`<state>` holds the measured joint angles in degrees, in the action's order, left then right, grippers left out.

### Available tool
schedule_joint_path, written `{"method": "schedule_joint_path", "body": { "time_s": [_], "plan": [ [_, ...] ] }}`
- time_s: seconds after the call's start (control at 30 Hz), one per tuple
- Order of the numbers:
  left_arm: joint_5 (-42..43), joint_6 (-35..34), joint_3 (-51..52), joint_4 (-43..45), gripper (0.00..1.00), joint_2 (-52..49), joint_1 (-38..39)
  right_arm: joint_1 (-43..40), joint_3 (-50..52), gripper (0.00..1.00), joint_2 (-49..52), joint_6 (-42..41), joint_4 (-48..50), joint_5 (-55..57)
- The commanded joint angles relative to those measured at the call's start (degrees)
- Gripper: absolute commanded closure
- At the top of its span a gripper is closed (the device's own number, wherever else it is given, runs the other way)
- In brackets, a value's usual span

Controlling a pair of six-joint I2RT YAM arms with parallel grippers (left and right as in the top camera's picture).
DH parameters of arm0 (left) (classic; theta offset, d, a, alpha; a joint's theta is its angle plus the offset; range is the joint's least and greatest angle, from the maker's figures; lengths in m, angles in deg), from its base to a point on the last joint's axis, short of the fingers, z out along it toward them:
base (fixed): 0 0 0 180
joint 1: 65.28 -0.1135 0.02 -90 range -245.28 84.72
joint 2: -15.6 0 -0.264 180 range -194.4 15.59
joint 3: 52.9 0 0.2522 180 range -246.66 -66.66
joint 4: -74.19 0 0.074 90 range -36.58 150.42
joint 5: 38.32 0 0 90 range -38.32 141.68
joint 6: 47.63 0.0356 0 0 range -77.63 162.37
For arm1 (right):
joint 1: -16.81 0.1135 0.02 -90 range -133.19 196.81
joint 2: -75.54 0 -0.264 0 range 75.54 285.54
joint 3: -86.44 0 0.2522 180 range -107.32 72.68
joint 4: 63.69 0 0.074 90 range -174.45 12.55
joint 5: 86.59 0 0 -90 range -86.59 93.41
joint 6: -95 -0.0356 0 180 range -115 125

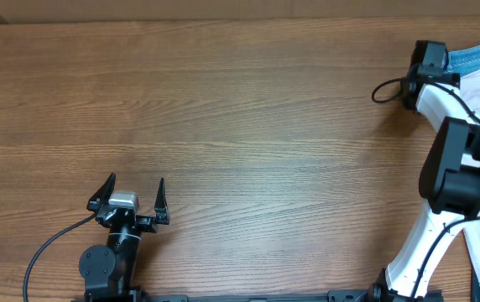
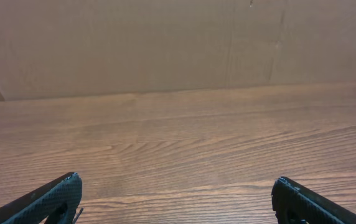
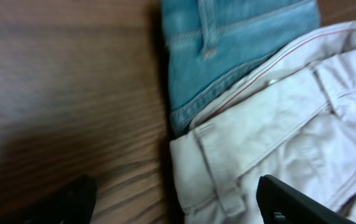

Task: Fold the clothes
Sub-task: 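Reach the right gripper to the beige shorts on the clothes stack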

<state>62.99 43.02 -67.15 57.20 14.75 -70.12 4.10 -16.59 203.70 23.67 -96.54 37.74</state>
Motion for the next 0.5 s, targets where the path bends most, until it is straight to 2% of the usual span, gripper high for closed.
{"method": "schedule_joint_path", "body": {
  "time_s": [0.0,0.2,0.27,0.33,0.47],
  "plan": [
    [0.5,1.1,0.2,0.0,0.00,0.6,0.4,-0.4,-1.3,0.12,3.4,4.0,0.9,8.0],
    [0.5,1.1,0.2,0.0,0.00,0.6,0.4,-1.0,-1.3,0.18,4.0,4.3,0.9,8.5],
    [0.5,1.1,0.2,0.0,0.00,0.6,0.4,-1.1,-1.3,0.30,4.0,4.2,0.8,8.7],
    [0.5,1.1,0.2,0.0,0.00,0.6,0.4,-1.3,-1.3,0.48,4.0,4.0,0.8,8.7],
    [0.5,1.1,0.2,0.0,0.00,0.6,0.4,-1.4,-1.3,0.58,4.0,3.8,0.8,8.7]
  ]
}}
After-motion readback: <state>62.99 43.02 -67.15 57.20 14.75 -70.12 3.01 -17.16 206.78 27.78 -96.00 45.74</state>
